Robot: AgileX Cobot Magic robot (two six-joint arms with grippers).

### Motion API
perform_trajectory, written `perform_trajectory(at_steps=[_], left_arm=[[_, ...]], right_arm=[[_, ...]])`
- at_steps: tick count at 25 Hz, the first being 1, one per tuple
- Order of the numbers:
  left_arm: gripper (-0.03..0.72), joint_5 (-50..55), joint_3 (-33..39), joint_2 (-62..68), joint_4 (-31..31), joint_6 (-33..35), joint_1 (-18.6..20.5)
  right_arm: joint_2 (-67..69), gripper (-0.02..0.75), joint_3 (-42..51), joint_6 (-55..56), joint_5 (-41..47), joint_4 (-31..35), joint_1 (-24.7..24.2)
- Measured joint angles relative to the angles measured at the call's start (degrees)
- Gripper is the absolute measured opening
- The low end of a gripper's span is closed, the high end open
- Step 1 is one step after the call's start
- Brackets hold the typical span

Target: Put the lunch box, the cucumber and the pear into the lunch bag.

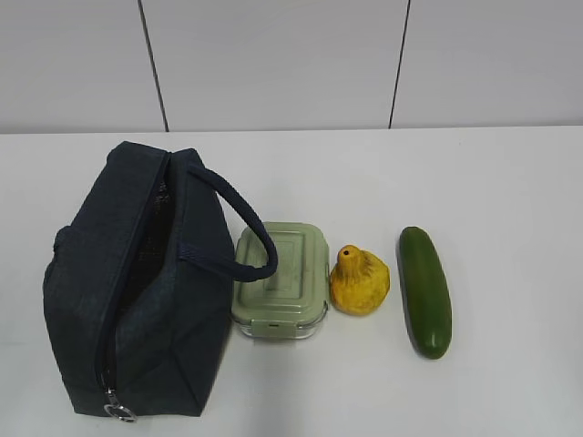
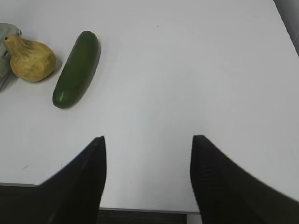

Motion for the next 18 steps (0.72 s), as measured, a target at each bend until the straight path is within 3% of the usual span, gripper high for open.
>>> perform_trajectory(at_steps=[18], left_arm=[[0.242,0.0,0.0,0.0,0.0,0.0,0.0]], right_arm=[[0.0,0.443,0.0,0.0,0.0,0.0,0.0]])
